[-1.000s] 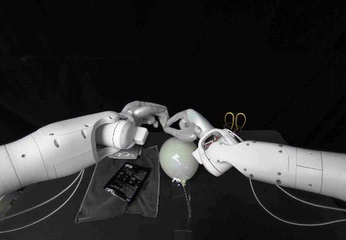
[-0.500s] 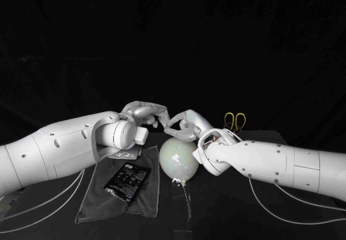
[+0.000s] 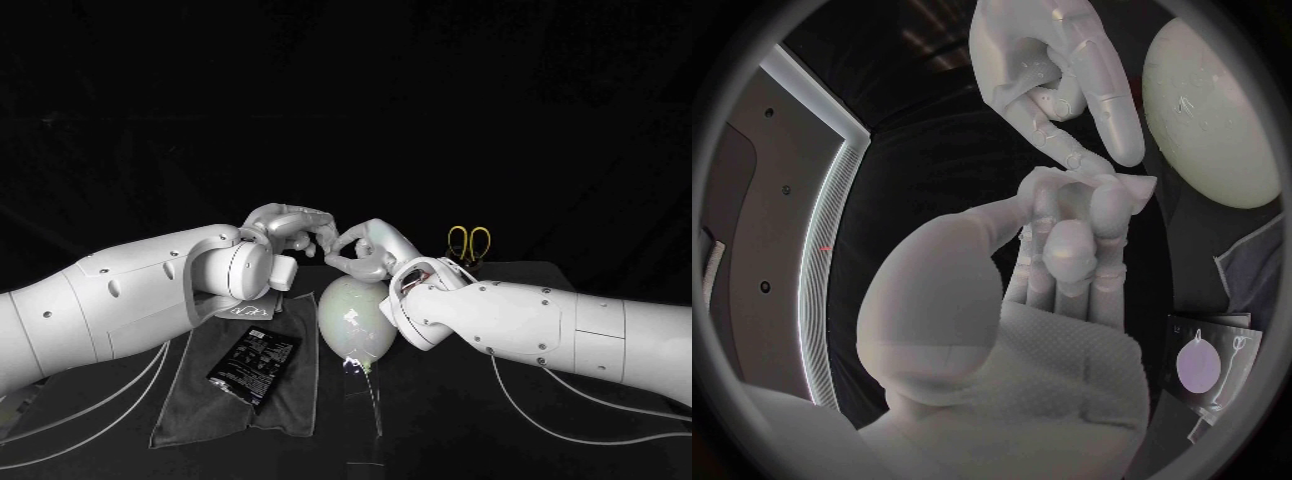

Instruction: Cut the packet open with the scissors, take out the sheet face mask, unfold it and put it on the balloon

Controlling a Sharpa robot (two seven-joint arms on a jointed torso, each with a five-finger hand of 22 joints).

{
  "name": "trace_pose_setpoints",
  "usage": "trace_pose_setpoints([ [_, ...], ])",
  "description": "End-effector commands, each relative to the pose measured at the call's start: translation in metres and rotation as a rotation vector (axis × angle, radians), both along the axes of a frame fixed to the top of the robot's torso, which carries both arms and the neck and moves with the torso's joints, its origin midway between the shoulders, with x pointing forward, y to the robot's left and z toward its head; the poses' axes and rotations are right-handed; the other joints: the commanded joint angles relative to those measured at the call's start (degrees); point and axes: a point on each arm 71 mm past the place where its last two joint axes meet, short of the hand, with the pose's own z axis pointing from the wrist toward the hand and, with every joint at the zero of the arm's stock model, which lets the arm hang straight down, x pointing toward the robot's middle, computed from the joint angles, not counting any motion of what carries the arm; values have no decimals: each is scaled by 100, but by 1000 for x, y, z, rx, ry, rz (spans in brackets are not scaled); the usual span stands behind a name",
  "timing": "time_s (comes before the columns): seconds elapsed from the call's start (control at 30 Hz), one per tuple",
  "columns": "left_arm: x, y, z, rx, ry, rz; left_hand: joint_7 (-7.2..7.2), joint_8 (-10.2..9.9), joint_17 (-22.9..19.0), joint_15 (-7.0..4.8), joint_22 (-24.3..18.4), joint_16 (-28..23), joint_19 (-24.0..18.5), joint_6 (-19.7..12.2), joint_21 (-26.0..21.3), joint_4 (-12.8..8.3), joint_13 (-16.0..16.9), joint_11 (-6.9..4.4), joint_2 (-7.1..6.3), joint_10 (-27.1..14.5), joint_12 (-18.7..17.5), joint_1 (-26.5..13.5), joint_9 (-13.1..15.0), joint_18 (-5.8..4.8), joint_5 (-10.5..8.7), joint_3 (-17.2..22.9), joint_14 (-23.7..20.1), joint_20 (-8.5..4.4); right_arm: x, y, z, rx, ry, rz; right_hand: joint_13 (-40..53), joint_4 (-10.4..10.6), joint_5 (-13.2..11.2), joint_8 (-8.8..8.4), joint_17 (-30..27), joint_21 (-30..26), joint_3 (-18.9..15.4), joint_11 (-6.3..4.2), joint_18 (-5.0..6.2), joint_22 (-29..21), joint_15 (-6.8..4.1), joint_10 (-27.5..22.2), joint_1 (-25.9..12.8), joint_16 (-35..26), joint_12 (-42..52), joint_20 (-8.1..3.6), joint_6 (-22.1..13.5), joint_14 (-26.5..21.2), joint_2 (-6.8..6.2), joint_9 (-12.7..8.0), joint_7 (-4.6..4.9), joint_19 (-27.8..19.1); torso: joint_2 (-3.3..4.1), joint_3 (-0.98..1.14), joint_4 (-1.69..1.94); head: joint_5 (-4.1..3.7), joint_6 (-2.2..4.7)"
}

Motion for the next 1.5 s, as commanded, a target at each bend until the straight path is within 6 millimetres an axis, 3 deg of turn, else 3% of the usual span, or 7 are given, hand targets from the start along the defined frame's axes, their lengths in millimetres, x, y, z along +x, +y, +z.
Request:
trace_pose_setpoints([
  [0.03, 0, -2, 1, -1, -3, 16, -2, 25, 5, -46, 5, 20, 37, 8, 18, -2, 9, 10, 48, 49, -23, 3, 110, -34, 32, 36, 85, -2, 1, 1, 2, 11, -23, -22, 524, -7, -27, -37, 1278, -15, -35, 28, -4, 1055, 31, -22, -29, 28, -7, 14, -32, 507, 1, -5, 6, -18, 0, 0, -1, -5, 2],
  [0.5, -1, -3, 2, 7, -4, 40, -3, 27, 30, -48, 41, 43, 56, 8, 45, -1, 12, 8, 52, 55, -22, 1, 113, -39, 31, 44, 94, -3, 5, 5, 5, 77, -66, -85, 690, -20, -31, 85, 1432, 272, -73, -49, -54, 1128, -26, 125, 122, 116, 172, -12, 223, 575, 112, 26, -88, 110, 0, 0, 1, -20, 18],
  [0.73, -1, -5, 2, 7, -6, 44, -3, 27, 30, -48, 41, 43, 56, 8, 45, -1, 12, 8, 52, 55, -22, 1, 113, -39, 31, 44, 94, -3, 7, 7, 5, 94, -75, -108, 833, -173, -53, 250, 1509, 519, 56, -190, -101, 1192, -142, 259, 443, 158, 321, -103, 518, 607, 299, 84, -247, 227, -2, -2, 2, -27, 28],
  [0.8, -1, -5, 2, 7, -7, 45, -3, 27, 30, -48, 41, 43, 56, 8, 45, -1, 12, 8, 52, 55, -22, 1, 113, -39, 31, 44, 94, -3, 7, 8, 6, 97, -79, -112, 949, -348, -50, 381, 1509, 676, 212, -294, -134, 1236, -213, 353, 716, 158, 444, -150, 722, 607, 426, 143, -370, 304, -1, -2, 2, -30, 31],
  [0.87, -1, -5, 2, 7, -7, 46, -3, 27, 30, -48, 41, 43, 56, 8, 45, -1, 12, 8, 52, 55, -22, 1, 113, -39, 31, 44, 94, -3, 7, 9, 6, 99, -82, -112, 1008, -421, -54, 455, 1509, 760, 268, -339, -152, 1258, -280, 408, 764, 158, 505, -222, 788, 607, 435, 189, -421, 346, 0, -2, 1, -35, 34],
  [1.17, 1, -4, 2, 0, -10, 57, -4, 30, 30, -49, 55, 48, 64, 10, 58, 0, 14, 7, 51, 59, -21, -2, 116, -41, 31, 46, 95, -3, 5, 9, 4, 100, -78, -97, 1129, -604, -51, 698, 1509, 957, 674, -381, -196, 1310, -321, 513, 701, 158, 618, -303, 830, 607, 403, 397, -443, 433, -1, -2, 1, -39, 35],
  [1.5, 5, 2, 2, 4, -23, 93, -5, 31, 35, -49, 55, 54, 63, 10, 60, -1, 15, 7, 50, 60, -21, -2, 117, -40, 32, 49, 97, -4, 3, -2, 1, 78, -44, -82, 1023, -618, -54, 759, 1509, 750, 858, -376, -148, 1244, -324, 449, 488, 158, 480, -310, 634, 607, 360, 525, -434, 319, -7, -1, -11, -9, 29],
])
